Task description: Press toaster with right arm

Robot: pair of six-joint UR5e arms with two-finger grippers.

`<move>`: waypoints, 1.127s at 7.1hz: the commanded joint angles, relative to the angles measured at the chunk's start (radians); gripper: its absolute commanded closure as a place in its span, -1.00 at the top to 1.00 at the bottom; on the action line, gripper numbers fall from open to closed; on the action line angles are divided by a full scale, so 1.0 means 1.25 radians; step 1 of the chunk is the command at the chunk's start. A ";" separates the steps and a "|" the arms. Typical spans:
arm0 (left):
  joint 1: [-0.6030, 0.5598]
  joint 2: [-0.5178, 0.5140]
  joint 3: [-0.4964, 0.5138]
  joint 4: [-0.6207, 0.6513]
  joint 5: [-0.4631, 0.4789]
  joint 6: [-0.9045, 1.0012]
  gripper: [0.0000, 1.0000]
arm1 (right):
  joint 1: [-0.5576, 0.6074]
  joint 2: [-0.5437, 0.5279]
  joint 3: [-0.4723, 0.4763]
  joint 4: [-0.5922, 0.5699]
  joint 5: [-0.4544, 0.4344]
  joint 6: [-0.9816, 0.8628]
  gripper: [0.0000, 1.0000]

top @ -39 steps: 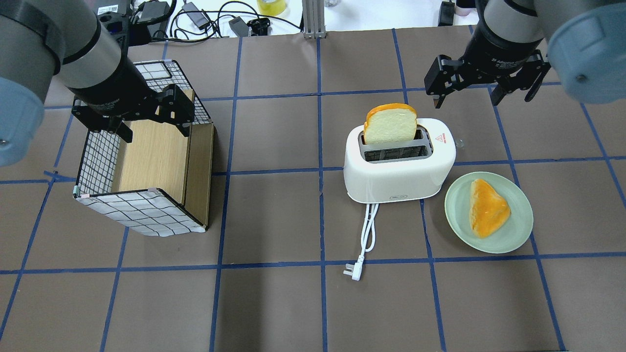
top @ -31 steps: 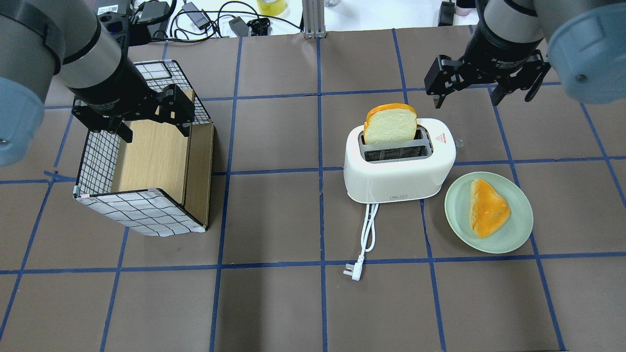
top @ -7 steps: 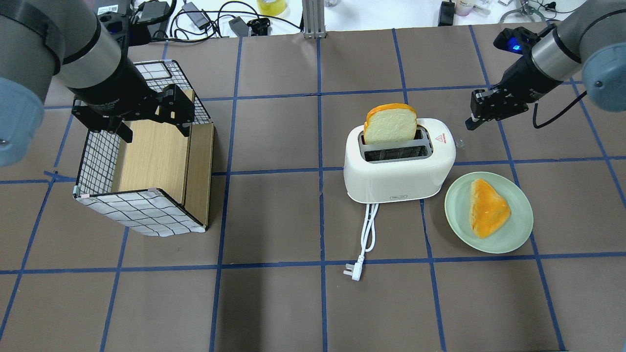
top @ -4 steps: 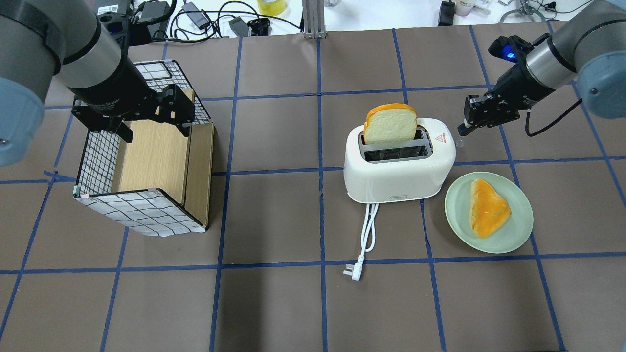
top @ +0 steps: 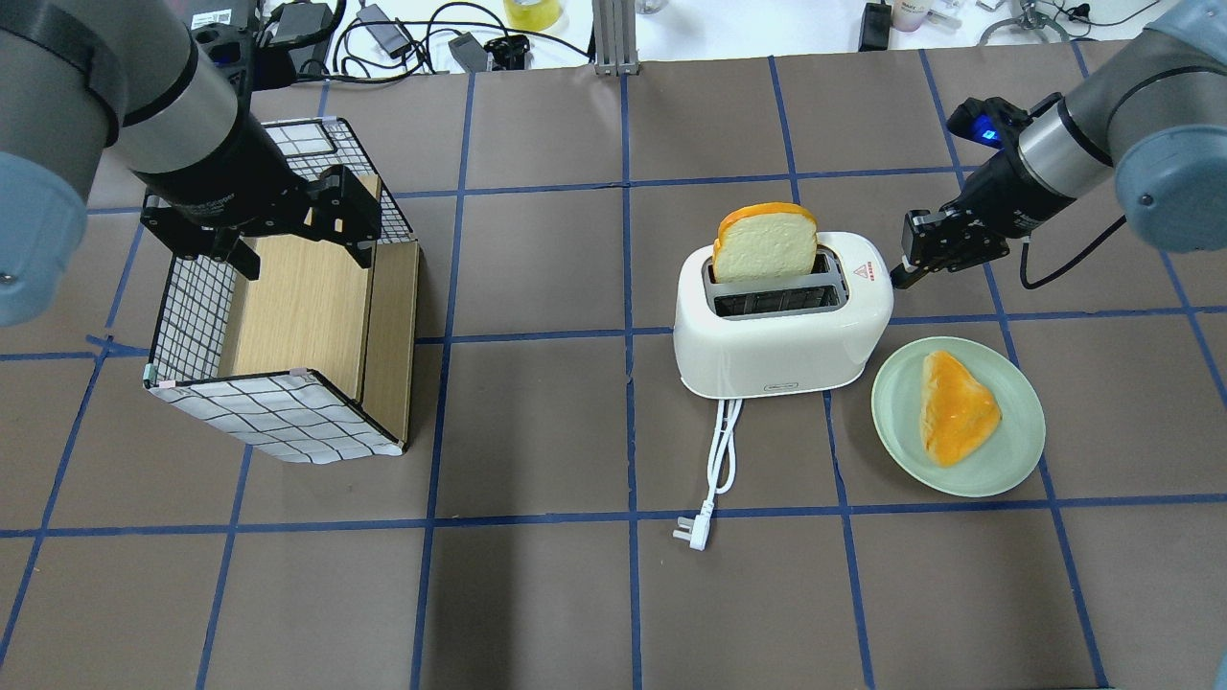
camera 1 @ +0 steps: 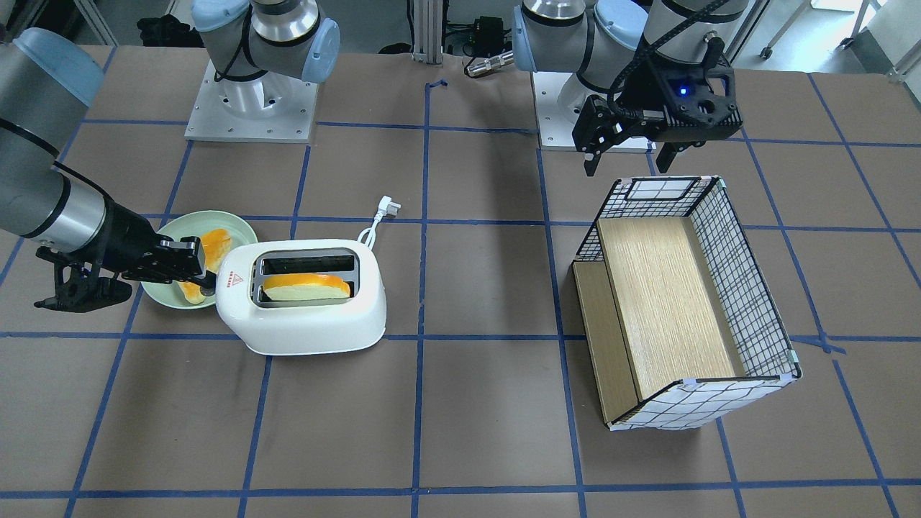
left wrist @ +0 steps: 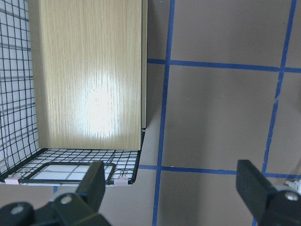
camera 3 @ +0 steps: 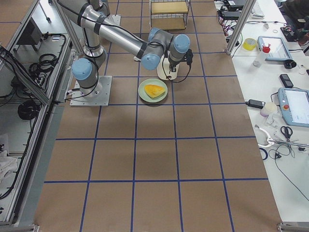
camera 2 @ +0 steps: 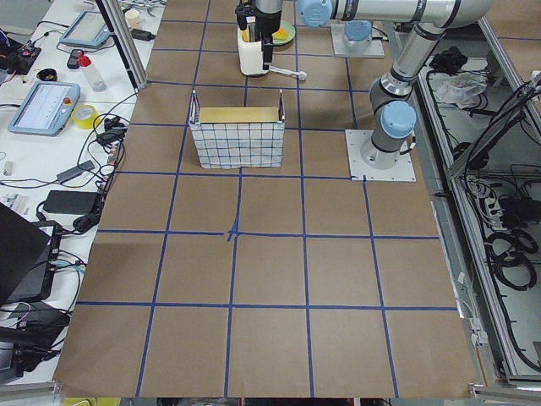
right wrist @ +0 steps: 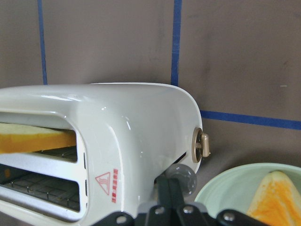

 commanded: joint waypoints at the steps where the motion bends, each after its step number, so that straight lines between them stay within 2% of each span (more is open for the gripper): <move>1: 0.000 0.000 0.000 0.000 0.000 0.000 1.00 | 0.000 0.003 0.005 -0.001 0.000 0.000 -1.00; 8: 0.001 0.000 0.000 0.000 0.000 0.000 1.00 | 0.000 0.056 0.005 -0.038 -0.017 0.018 -1.00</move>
